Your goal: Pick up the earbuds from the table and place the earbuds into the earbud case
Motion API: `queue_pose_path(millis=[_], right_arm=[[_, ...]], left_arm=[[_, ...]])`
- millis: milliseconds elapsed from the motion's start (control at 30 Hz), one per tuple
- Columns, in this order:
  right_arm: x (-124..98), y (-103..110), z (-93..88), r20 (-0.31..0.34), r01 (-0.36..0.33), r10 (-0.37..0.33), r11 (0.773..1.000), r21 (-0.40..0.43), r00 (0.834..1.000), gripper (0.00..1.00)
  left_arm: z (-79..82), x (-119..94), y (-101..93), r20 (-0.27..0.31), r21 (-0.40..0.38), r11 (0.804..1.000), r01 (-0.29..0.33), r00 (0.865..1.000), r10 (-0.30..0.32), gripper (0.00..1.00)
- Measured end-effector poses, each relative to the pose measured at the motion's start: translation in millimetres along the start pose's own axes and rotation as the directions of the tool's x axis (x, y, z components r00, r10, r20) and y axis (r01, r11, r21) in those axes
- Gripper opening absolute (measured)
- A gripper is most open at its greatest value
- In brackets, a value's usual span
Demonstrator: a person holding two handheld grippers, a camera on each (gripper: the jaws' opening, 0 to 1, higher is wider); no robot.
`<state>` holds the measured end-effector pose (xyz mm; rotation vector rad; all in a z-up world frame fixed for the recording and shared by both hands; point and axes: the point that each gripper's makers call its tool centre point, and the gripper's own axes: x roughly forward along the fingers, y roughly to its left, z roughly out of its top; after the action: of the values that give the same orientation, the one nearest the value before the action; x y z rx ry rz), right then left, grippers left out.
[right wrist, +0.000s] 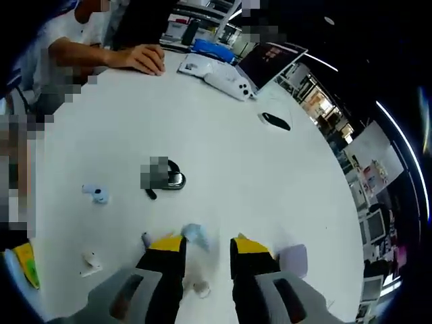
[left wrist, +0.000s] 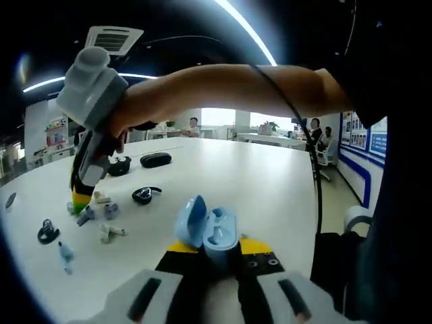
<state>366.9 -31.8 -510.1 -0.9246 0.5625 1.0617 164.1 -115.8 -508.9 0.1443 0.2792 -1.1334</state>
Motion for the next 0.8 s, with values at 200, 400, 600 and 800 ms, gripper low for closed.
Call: queue_pose_path(millis=[200, 400, 600, 800], right_arm=[[3.5, -0.7, 7.7, 0.006, -0.004, 0.004, 1.000, 0.000, 1.000, 0.25], [9.2, -0.3, 14.0, 0.013, -0.010, 0.009, 1.000, 0.026, 1.000, 0.26], [3.9, 2.0, 11.8, 0.001, -0.074, 0.074, 0.997, 0.027, 0.997, 0.29], [-0.7, 2.1, 7.9, -0.056, -0.144, 0.144, 0.990, 0.004, 0.988, 0.29]], left_arm=[[0.3, 0.0, -0.1, -0.001, 0.000, 1.000, 0.000, 1.000, 0.000, 0.19], [0.6, 0.1, -0.3, -0.001, -0.001, 1.000, -0.001, 1.000, 0.001, 0.19], [0.8, 0.2, -0.3, 0.000, -0.001, 1.000, 0.000, 1.000, 0.000, 0.19], [1.0, 0.5, -0.6, 0.001, -0.002, 1.000, 0.005, 1.000, -0.005, 0.19]])
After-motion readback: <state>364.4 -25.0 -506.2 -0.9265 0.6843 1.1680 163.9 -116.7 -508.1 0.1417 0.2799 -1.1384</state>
